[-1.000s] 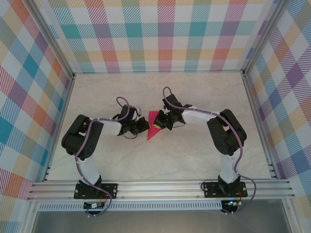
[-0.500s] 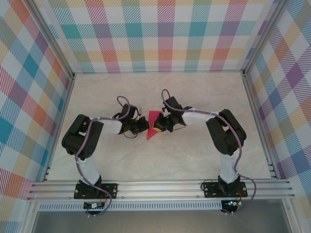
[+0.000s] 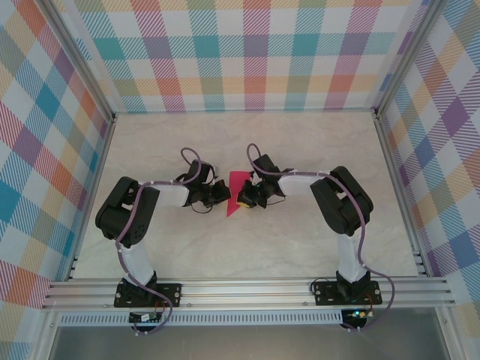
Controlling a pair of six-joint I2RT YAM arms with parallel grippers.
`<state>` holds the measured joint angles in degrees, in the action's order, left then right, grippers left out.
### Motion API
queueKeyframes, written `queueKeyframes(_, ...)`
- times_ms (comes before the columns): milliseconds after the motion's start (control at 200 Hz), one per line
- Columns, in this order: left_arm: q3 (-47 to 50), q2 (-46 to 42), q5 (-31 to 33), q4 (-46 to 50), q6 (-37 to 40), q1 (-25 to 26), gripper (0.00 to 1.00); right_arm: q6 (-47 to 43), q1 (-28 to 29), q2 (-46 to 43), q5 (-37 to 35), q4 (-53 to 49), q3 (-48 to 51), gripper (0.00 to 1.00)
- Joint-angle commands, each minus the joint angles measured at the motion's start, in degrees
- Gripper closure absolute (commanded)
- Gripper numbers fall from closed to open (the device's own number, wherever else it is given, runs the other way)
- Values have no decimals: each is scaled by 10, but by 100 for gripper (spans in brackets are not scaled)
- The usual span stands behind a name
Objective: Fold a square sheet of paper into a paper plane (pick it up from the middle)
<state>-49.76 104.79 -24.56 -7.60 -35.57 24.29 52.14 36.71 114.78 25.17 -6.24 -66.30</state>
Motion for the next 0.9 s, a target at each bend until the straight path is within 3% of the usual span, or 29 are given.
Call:
queueKeyframes(0,5,26,54,56,1,0,96,-21,13,-33,10,32,25,95)
queueKeyframes(895,18,24,65,49,-24,0,96,-9,59,-15,15,90,49,96)
